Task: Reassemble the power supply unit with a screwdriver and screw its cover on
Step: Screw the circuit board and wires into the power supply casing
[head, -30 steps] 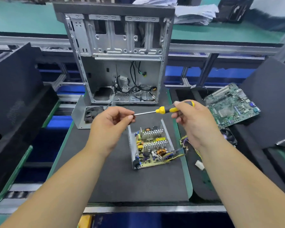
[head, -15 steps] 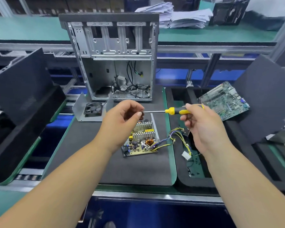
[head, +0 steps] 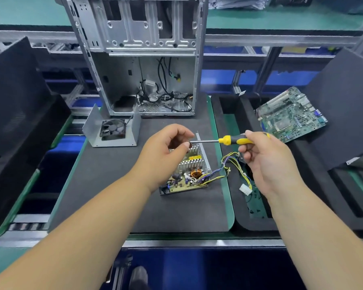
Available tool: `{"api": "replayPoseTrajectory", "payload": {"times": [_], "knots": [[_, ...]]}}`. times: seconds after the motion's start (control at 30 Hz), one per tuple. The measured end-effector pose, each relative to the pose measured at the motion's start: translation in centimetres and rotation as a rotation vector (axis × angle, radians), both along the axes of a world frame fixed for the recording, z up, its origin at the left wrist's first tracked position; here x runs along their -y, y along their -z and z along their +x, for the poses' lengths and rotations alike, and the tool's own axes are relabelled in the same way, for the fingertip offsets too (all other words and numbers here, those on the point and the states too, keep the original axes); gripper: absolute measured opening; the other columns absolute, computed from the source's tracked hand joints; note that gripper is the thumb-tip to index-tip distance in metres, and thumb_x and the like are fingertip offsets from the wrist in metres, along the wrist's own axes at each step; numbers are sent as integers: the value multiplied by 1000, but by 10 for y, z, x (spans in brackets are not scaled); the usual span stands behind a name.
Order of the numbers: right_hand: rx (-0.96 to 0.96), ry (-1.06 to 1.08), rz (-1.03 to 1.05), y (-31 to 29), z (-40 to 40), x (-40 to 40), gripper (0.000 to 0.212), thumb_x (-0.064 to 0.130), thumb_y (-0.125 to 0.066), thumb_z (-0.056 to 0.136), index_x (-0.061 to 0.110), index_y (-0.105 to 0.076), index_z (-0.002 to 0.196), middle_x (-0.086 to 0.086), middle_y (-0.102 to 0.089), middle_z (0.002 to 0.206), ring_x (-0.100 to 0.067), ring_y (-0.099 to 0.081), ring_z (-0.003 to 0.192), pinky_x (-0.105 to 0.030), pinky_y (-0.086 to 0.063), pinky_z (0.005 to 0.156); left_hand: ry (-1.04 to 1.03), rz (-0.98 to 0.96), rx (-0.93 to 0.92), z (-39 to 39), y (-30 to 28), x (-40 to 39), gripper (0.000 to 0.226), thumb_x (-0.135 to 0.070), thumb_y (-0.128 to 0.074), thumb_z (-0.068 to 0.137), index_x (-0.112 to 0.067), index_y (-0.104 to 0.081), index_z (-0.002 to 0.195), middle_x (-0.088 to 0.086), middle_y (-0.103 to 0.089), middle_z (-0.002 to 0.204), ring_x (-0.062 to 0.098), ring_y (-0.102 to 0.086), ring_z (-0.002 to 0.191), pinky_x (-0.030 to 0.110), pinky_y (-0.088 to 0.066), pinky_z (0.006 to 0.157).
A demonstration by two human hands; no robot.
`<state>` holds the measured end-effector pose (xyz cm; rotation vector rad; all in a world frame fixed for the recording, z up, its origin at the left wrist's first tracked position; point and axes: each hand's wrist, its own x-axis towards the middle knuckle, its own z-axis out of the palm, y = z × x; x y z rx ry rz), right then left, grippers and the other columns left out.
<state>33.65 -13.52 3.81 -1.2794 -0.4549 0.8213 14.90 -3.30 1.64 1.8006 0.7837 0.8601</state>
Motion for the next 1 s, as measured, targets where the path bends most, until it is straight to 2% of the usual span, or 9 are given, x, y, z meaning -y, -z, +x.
{"api": "replayPoseTrajectory", "payload": {"times": [0.1, 0.17, 0.27, 0.37, 0.47, 0.57, 0.67, 0.83, 1.0], "knots": [[3, 12, -4, 2, -5, -7, 19, 12, -59, 94, 13, -58, 75, 2, -65, 62, -8, -55, 54, -16, -42, 51, 44, -18, -14, -3, 2, -8, 25, -6, -61, 90, -27, -64, 103, -9, -65, 95, 16, -63, 93, 36, -52, 89], [20, 26, -3, 3, -7, -11, 17, 13, -59, 94, 12, -58, 76, 2, -65, 62, -8, -55, 54, -16, -42, 51, 109, -37, -9, -6, 3, -13, 28, -11, -61, 90, -26, -60, 114, -11, -65, 104, 10, -62, 101, 30, -50, 93], [90, 39, -3, 6, -7, -11, 15, 13, -59, 92, 11, -59, 78, 1, -63, 60, -9, -53, 53, -16, -43, 51, 138, -78, -39, -14, 10, -26, 37, -20, -49, 91, -25, -51, 127, -8, -60, 119, 6, -55, 114, 21, -44, 99], [296, 30, -80, 10, -11, -9, 14, 17, -61, 86, 18, -61, 73, 2, -63, 59, -10, -53, 55, -15, -43, 52, 21, -31, -195, -21, 25, -44, 28, -13, -48, 96, -26, -57, 119, -8, -58, 118, 3, -54, 111, 25, -42, 102], [571, -81, -211, 16, -25, -9, 10, 28, -61, 80, 20, -61, 73, 3, -64, 61, -10, -60, 58, -18, -45, 55, 36, 132, -446, -21, 42, -58, 21, -14, -56, 93, -28, -64, 106, -9, -56, 113, 3, -53, 97, 24, -41, 87], [784, -234, -267, 24, -44, -12, 8, 28, -62, 81, 25, -60, 74, 12, -67, 69, -11, -62, 66, -27, -48, 58, 147, 297, -572, -15, 57, -65, 17, -17, -65, 88, -22, -68, 103, -3, -60, 111, 16, -53, 110, 28, -37, 98], [968, -333, -327, 33, -57, -15, 9, 29, -65, 83, 25, -58, 78, 7, -68, 73, -14, -58, 66, -35, -50, 61, 226, 375, -605, -6, 62, -64, 19, -24, -71, 84, -22, -69, 103, -1, -61, 109, 20, -54, 108, 38, -40, 100], [1161, -390, -399, 45, -67, -23, 15, 32, -67, 84, 21, -56, 80, 7, -53, 60, -14, -50, 61, -35, -45, 59, 197, 464, -675, 0, 69, -65, 22, -37, -72, 83, -32, -68, 105, -9, -59, 114, 15, -50, 116, 35, -30, 100], [1171, -397, -421, 49, -69, -28, 15, 34, -66, 85, 23, -56, 81, 7, -51, 61, -12, -49, 62, -33, -42, 59, 189, 480, -686, -1, 72, -64, 24, -34, -71, 84, -32, -67, 108, -10, -58, 118, 15, -47, 120, 35, -27, 103]]}}
